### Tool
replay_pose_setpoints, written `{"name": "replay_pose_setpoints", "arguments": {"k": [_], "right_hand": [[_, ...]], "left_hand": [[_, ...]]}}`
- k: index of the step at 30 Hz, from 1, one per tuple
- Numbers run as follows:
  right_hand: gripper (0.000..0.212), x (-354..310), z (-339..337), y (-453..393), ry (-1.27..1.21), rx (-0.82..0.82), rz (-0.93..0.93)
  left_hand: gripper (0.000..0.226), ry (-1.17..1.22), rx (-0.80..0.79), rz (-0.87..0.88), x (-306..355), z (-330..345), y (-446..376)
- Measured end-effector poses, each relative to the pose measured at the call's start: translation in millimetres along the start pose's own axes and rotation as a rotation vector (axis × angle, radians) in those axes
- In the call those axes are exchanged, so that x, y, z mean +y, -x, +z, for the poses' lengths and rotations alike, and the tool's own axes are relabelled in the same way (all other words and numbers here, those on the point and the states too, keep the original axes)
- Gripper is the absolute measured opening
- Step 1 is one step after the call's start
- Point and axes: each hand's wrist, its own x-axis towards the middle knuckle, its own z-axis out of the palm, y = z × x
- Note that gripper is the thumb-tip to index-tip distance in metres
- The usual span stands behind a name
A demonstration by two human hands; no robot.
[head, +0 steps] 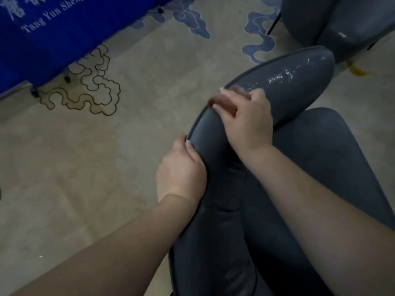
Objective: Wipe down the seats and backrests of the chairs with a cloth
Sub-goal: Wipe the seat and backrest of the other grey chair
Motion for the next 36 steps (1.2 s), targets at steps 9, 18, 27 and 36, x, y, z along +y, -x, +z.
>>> {"name": "replay_pose_setpoints", "arguments": {"k": [9,18,27,36], "right_hand": [[0.033,-12,-2,-29,0.073,-0.149,-0.146],[0.028,-8,-6,-26,0.043,-0.150,-0.157],[0.027,-17,-6,2,0.066,-0.239,-0.320],[0.049,-15,2,64,-0.075,-0.006,-0.171]], "left_hand": [[0.031,0.095,0.038,-0.016,-2,1,1],[0.030,0.080,0.042,-0.006,-2,2,1],[0.026,0.047,0.030,0.013,-2,1,2],[0.037,-0.038,0.001,0.058,1,1,4]]}}
